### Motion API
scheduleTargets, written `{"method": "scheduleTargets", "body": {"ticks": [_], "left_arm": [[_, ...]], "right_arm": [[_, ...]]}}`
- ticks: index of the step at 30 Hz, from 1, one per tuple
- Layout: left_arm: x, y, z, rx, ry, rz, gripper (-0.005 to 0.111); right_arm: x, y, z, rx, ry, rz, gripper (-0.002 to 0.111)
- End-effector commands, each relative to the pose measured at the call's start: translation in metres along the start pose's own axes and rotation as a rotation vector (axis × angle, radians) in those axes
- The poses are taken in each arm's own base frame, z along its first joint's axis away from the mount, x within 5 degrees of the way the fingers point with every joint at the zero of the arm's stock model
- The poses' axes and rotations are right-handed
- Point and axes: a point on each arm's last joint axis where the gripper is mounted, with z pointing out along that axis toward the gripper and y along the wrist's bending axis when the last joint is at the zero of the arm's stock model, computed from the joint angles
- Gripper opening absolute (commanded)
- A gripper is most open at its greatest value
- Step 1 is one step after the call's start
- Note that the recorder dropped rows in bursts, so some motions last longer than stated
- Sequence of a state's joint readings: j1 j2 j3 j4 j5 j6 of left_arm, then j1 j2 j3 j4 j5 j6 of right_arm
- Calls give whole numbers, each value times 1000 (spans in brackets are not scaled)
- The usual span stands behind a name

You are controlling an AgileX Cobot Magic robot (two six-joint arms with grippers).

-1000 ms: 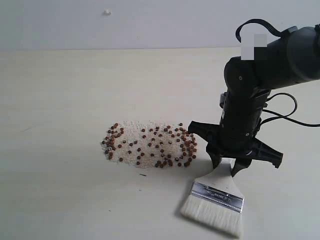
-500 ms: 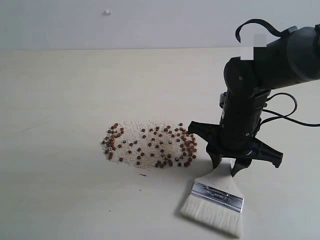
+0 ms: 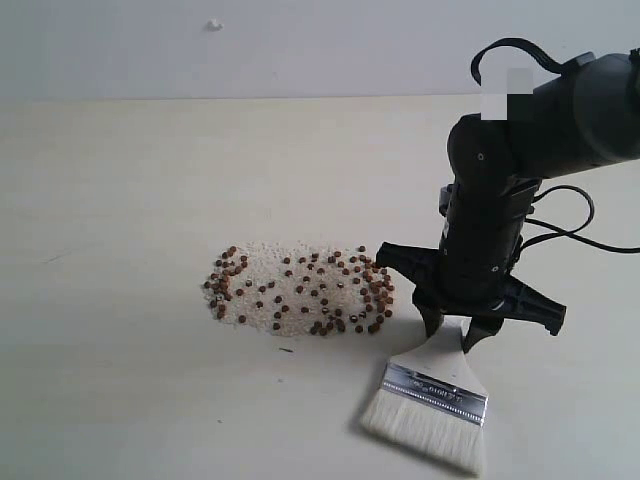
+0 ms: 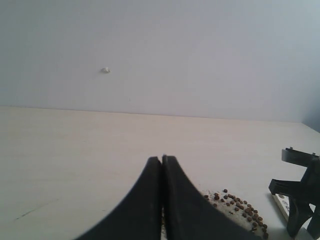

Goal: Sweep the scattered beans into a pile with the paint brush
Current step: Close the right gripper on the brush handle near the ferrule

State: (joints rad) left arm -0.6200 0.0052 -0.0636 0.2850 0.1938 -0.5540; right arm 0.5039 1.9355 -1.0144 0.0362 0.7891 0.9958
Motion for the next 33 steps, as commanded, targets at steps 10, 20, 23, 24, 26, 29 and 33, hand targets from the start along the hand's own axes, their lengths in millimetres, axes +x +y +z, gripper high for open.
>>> {"method": "scheduleTargets", "body": {"ticks": [10,20,23,24,26,29,33], "left_arm": [[1,1,0,-3,-2,-1,0],[1,1,0,-3,-2,-1,0],[1,1,0,-3,-2,-1,0],[1,1,0,-3,-2,-1,0],[1,1,0,-3,-2,-1,0],[1,1,0,-3,-2,-1,0],[1,1,0,-3,-2,-1,0]], "right_arm": [[-2,-1,6,16,-3,-9,0],[-5,0,5,10,-32,-46,0],[-5,0,5,12,-35,-114,0],[-5,0,5,12,-36,-118,0],[-5,0,5,12,-36,-120,0],[-5,0,5,12,-36,-120,0],[-9,-1,5,21,-79,-164,0]]}}
